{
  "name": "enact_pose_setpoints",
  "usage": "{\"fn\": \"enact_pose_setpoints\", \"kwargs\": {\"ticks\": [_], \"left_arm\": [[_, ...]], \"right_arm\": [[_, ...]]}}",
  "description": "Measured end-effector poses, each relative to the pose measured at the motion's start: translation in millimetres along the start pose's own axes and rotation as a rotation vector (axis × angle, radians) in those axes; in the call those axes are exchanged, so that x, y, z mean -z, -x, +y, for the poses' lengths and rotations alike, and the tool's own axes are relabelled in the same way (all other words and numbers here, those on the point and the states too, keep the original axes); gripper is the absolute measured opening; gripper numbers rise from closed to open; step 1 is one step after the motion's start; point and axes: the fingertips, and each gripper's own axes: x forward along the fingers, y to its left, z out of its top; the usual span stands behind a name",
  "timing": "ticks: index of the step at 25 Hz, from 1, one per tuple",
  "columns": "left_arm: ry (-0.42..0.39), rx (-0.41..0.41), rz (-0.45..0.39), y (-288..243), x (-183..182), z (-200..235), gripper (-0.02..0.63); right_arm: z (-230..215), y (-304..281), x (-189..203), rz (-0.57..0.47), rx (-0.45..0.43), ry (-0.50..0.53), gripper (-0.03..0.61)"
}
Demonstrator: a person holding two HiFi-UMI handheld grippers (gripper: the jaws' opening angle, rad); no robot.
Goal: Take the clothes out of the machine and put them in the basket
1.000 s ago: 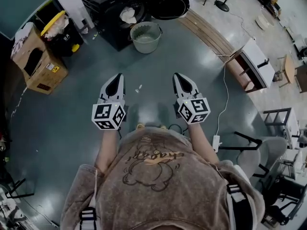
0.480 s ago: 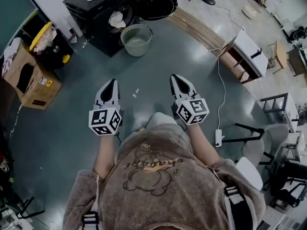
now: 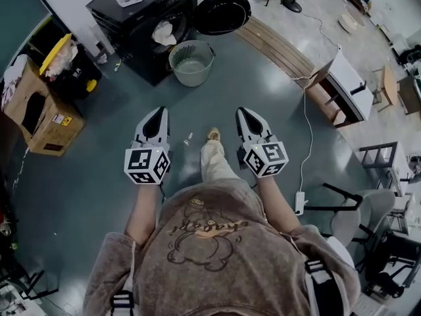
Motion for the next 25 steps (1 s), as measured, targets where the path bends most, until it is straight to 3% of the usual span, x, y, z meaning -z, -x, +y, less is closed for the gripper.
{"fn": "enact_pose_setpoints", "kwargs": {"ticks": [12, 16, 25], "left_arm": [[-0.004, -0.044, 0.008, -157.7, -37.4, 55.5, 0.008], [0.032, -0.068, -0.002, -215.2, -49.6, 77.7, 0.008], [0.038, -0.143, -0.025, -318.0, -67.0, 116.8, 0.008]], "right_arm": [[-85.6, -155.4, -37.0, 0.044, -0.057, -0.014, -0.006], [-117.4, -207.7, -52.2, 0.059, -0.077, -0.002, -0.006], [-165.8, -306.0, -76.5, 0.093, -0.21, 0.017, -0.006]]}}
